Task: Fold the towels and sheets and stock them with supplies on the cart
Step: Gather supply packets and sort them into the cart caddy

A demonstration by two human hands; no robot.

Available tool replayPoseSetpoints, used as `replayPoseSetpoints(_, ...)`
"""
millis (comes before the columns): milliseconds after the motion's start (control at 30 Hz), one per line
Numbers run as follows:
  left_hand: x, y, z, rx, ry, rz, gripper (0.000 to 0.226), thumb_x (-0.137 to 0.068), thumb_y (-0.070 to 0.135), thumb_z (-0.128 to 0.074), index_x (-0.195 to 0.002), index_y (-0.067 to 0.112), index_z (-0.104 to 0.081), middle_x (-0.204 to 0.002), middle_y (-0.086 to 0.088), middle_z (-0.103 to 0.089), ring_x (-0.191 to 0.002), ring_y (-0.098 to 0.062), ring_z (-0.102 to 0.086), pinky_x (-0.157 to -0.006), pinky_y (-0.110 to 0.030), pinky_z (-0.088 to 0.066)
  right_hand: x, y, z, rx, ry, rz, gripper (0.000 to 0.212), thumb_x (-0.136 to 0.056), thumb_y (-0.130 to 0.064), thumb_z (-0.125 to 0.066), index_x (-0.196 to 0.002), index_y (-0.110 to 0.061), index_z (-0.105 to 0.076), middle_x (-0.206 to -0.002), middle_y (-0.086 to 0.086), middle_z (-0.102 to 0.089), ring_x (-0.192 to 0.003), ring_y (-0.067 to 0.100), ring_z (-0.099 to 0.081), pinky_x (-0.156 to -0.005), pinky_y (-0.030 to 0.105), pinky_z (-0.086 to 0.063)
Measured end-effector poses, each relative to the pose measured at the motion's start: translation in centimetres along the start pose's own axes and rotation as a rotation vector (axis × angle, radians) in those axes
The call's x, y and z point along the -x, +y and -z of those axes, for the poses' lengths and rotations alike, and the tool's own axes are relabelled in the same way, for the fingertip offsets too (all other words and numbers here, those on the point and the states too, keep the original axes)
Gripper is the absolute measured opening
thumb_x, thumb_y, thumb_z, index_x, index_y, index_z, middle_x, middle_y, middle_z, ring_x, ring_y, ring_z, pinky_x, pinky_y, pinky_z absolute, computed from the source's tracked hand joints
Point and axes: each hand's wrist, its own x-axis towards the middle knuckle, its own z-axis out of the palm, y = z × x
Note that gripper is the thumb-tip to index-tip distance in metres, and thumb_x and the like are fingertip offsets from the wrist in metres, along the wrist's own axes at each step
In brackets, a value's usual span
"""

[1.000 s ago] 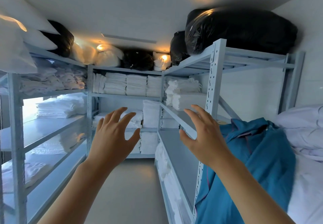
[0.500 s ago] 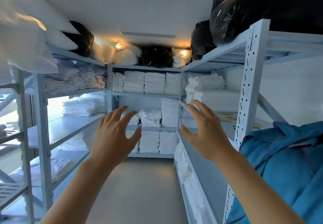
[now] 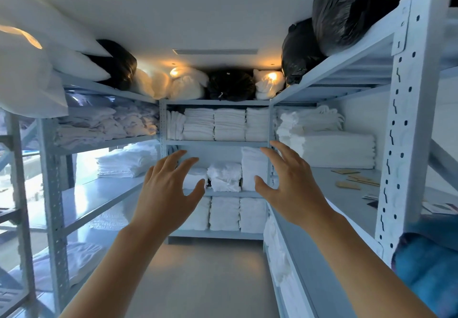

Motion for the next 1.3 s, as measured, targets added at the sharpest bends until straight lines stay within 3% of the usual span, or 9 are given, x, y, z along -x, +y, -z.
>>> replayPoseSetpoints(367, -7.0, -1.6, -11.2, 0.0, -0.02, 0.007, 0.057, -0.094, 0.052, -0.055, -0.145, 0.028, -0.054, -0.157, 0.002, -0.044, -0.144, -0.024, -0.04, -0.119, -0.048, -0.035, -6.3, 7.8, -8.1, -0.051, -0.033, -0.016, 0.072, -0.092, -0.059, -0.042, -0.155, -0.025, -0.039, -0.166, -0.004, -0.026, -0.153, 0.017, -0.022, -0.124, 0.047, -0.023)
replayPoseSetpoints(633, -14.2, -6.1, -21.5, 0.13, -0.01, -0.028, 0.052, -0.094, 0.048, -0.061, -0.143, 0.029, -0.056, -0.155, 0.005, -0.045, -0.141, -0.023, -0.042, -0.116, -0.05, -0.039, -11.6, 13.5, -14.9, 0.01, -0.003, -0.066, 0.065, -0.099, -0.048, -0.056, -0.156, -0.024, -0.037, -0.166, -0.003, -0.026, -0.153, 0.018, -0.023, -0.124, 0.048, -0.023)
replayPoseSetpoints(1033, -27.4, -15.7, -36.8, 0.315, -0.082, -0.107, 0.052, -0.095, 0.045, -0.061, -0.144, 0.027, -0.056, -0.156, 0.004, -0.044, -0.141, -0.023, -0.042, -0.115, -0.045, -0.038, -22.9, 19.9, -26.9, 0.126, 0.028, -0.178, 0.067, -0.096, -0.051, -0.055, -0.156, -0.026, -0.038, -0.166, -0.004, -0.027, -0.153, 0.016, -0.024, -0.123, 0.047, -0.025)
replayPoseSetpoints(1300, -32.3, -16.6, -46.5, 0.474, -0.131, -0.167, 0.048, -0.095, 0.039, -0.065, -0.14, 0.023, -0.061, -0.153, 0.0, -0.049, -0.138, -0.025, -0.046, -0.112, -0.048, -0.043, -25.5, 24.3, -31.9, 0.254, -0.024, -0.298, 0.066, -0.097, -0.048, -0.056, -0.156, -0.027, -0.037, -0.166, -0.005, -0.026, -0.153, 0.016, -0.022, -0.123, 0.047, -0.024)
